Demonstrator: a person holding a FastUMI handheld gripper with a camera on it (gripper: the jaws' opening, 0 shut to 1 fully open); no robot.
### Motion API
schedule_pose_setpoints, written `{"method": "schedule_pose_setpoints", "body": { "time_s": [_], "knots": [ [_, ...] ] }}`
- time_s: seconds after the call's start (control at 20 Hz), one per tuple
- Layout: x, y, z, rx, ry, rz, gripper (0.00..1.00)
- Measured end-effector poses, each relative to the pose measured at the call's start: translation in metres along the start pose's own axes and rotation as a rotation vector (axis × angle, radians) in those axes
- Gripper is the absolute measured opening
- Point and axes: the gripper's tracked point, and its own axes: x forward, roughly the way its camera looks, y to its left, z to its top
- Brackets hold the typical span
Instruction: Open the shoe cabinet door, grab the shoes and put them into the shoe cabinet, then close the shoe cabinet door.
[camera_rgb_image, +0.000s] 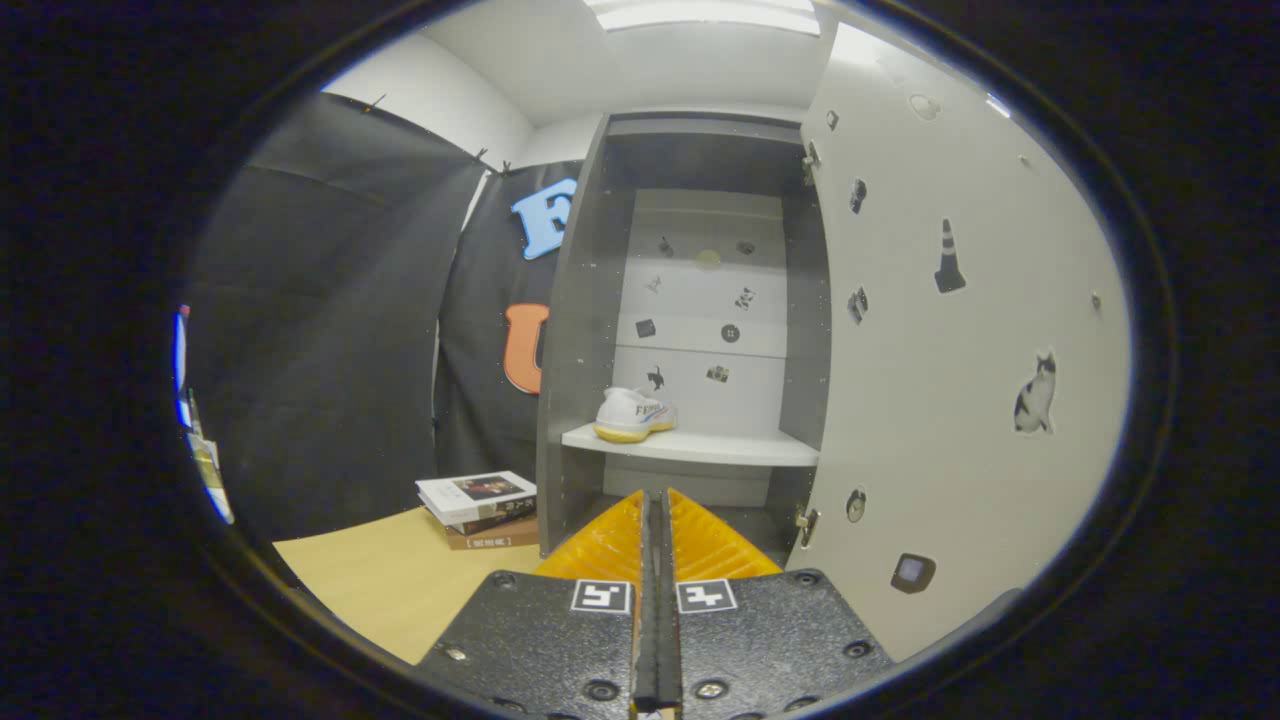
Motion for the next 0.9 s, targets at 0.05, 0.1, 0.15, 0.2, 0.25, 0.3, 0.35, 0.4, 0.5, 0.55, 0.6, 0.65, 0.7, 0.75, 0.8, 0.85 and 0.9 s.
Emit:
{"method": "schedule_pose_setpoints", "body": {
  "time_s": [0.05,0.1,0.15,0.2,0.25,0.3,0.35,0.4,0.5,0.55,0.6,0.65,0.7,0.75,0.8,0.85,0.9],
  "knots": [
    [0.001,0.004,-0.009,0.007,0.018,0.010,0.04],
    [-0.001,0.008,-0.020,0.025,0.042,0.021,0.04],
    [-0.002,0.012,-0.033,0.044,0.068,0.035,0.03],
    [-0.005,0.015,-0.050,0.057,0.102,0.041,0.04],
    [-0.010,0.018,-0.067,0.062,0.132,0.051,0.03],
    [-0.015,0.026,-0.080,0.066,0.141,0.078,0.04],
    [-0.019,0.027,-0.098,0.059,0.159,0.078,0.04],
    [-0.023,0.028,-0.118,0.042,0.187,0.072,0.05],
    [-0.032,0.036,-0.154,0.048,0.245,0.079,0.06],
    [-0.037,0.042,-0.173,0.058,0.282,0.091,0.06],
    [-0.043,0.045,-0.192,0.068,0.322,0.094,0.13],
    [-0.048,0.046,-0.212,0.077,0.364,0.092,0.19],
    [-0.055,0.049,-0.230,0.086,0.405,0.095,0.26],
    [-0.060,0.053,-0.248,0.090,0.446,0.102,0.32],
    [-0.065,0.053,-0.263,0.084,0.483,0.101,0.38],
    [-0.069,0.050,-0.276,0.089,0.510,0.090,0.43],
    [-0.072,0.049,-0.285,0.108,0.534,0.081,0.49]
  ]
}}
